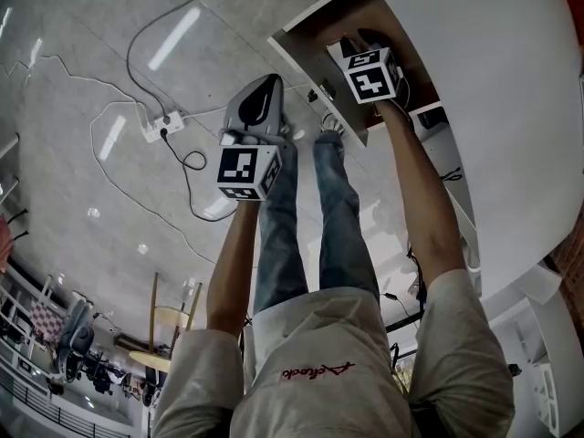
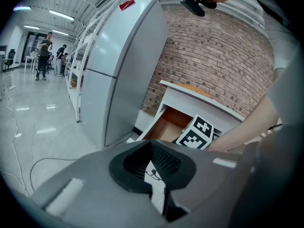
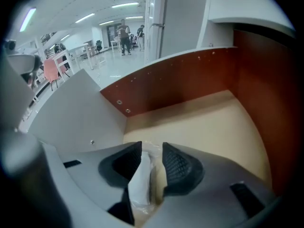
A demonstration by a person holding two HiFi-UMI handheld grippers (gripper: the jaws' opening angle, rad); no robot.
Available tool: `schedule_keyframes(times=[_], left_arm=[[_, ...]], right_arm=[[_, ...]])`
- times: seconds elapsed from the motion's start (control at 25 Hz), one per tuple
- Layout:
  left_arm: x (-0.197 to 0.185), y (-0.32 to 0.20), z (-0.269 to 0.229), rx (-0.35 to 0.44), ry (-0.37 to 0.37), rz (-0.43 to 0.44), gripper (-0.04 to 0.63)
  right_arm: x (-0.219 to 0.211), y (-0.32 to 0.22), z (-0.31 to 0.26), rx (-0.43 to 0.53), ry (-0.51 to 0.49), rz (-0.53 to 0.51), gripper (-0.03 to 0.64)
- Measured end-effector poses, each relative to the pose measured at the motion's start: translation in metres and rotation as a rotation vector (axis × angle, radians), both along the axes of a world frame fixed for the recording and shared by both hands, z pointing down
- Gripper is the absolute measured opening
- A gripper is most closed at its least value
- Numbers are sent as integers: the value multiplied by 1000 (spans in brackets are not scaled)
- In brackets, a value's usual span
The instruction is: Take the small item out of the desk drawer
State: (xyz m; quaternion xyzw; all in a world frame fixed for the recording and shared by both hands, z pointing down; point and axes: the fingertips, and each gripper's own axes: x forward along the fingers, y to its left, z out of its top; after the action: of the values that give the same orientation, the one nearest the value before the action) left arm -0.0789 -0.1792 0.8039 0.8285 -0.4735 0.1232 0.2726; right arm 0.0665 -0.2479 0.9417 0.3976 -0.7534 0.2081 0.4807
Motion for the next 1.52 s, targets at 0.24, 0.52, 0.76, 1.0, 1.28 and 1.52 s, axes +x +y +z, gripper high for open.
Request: schedule_keyframes(times=[0.24,0.52,0.76,1.0,1.28,1.52], left_arm=[[-1,2,2,-3,-1,0,9],[-1,1,-1,3,4,-6,9],[-2,1,-2,7,1,-9,9],[1,-1,-8,17,6,-14,9],[6,-7,-20,35,8,-19,9],[6,-5,-20,35,3,-26,9]], right_arm=[[1,2,7,-25,1,8,113],[-1,5,2,-12,8,-10,33],[-7,6,-6,15,-11,-22,17],[-12,0,-35,101,-23,-30,15],[-17,6,-67,166,-88,11,15],[-19,18,-90,230,-128,29,14]])
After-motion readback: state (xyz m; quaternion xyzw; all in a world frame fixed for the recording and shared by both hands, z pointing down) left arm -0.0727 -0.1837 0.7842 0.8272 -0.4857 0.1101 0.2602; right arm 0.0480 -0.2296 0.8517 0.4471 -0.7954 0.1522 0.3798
